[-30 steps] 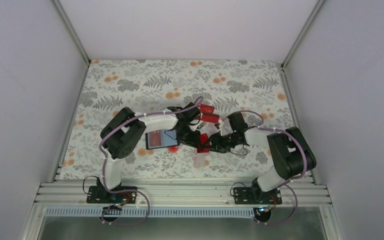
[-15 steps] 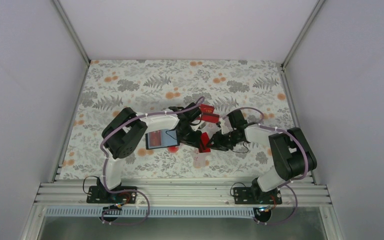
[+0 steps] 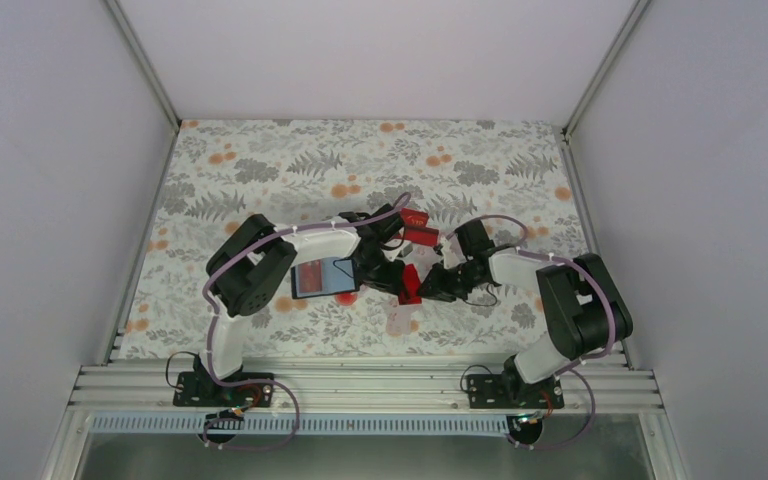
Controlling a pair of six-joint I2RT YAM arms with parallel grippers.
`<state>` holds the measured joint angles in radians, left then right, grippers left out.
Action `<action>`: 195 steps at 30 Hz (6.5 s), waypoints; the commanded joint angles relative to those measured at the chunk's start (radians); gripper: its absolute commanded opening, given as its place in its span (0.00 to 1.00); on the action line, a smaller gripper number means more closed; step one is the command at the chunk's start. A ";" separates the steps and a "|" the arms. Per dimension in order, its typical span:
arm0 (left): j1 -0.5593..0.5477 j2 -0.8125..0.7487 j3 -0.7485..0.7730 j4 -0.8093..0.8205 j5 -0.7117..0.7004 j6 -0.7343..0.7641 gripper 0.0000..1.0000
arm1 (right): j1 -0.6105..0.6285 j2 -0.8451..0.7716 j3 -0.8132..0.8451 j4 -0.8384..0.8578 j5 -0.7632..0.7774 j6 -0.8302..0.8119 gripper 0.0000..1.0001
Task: Put the credit cards into the card holder
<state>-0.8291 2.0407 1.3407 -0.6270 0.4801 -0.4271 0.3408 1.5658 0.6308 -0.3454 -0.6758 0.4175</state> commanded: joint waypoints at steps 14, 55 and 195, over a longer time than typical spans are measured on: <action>-0.010 0.053 0.005 -0.019 -0.056 0.011 0.10 | -0.001 -0.027 0.048 -0.040 -0.008 -0.020 0.04; 0.053 -0.249 0.097 -0.115 -0.286 -0.049 0.22 | 0.040 -0.195 0.267 -0.387 0.115 -0.045 0.04; 0.250 -0.477 0.554 -0.032 0.599 0.074 0.03 | 0.038 -0.462 0.685 0.080 -0.426 0.202 0.33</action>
<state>-0.5846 1.5932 1.8744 -0.6781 1.0306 -0.3443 0.3840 1.1103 1.2728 -0.3317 -1.0443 0.5858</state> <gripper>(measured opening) 0.029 0.367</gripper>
